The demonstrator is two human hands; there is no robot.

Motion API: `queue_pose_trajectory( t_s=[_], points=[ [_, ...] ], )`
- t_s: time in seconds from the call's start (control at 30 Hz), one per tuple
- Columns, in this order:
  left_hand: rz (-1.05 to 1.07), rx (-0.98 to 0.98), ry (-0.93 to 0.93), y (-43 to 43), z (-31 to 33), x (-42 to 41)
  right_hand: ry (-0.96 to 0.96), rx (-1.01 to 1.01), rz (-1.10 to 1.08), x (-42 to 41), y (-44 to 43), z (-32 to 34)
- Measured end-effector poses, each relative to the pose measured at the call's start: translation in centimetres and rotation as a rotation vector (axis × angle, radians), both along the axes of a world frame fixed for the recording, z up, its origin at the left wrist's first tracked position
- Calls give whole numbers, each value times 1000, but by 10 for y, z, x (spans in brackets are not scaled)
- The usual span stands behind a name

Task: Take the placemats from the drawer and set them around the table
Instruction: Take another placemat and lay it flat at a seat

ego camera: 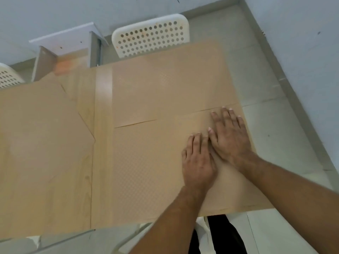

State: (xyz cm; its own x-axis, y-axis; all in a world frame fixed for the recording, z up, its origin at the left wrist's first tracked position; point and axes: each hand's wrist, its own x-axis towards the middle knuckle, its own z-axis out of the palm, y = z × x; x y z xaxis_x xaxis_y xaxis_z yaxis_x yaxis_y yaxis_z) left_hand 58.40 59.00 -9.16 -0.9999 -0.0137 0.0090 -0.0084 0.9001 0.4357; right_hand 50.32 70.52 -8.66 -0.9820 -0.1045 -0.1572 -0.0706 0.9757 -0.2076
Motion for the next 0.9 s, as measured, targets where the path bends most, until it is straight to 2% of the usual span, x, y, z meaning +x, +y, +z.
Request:
queue_pose_trajectory(
  t_s=[0.27,0.4,0.57,0.73,0.9],
  points=[
    [-11,-68,-65,3,2,1,18,24,-3,122,24,5],
    [-11,-95,-104,6,0,14,5,27,3,120,24,3],
    [-58,-86,-118,9,1,79,-10,29,5,122,24,2],
    [241,-129,-243,-59,9,75,3,15,-15,123,25,2],
    [349,-163,-244,-131,16,73,-3,30,-12,125,26,2]
  ],
)
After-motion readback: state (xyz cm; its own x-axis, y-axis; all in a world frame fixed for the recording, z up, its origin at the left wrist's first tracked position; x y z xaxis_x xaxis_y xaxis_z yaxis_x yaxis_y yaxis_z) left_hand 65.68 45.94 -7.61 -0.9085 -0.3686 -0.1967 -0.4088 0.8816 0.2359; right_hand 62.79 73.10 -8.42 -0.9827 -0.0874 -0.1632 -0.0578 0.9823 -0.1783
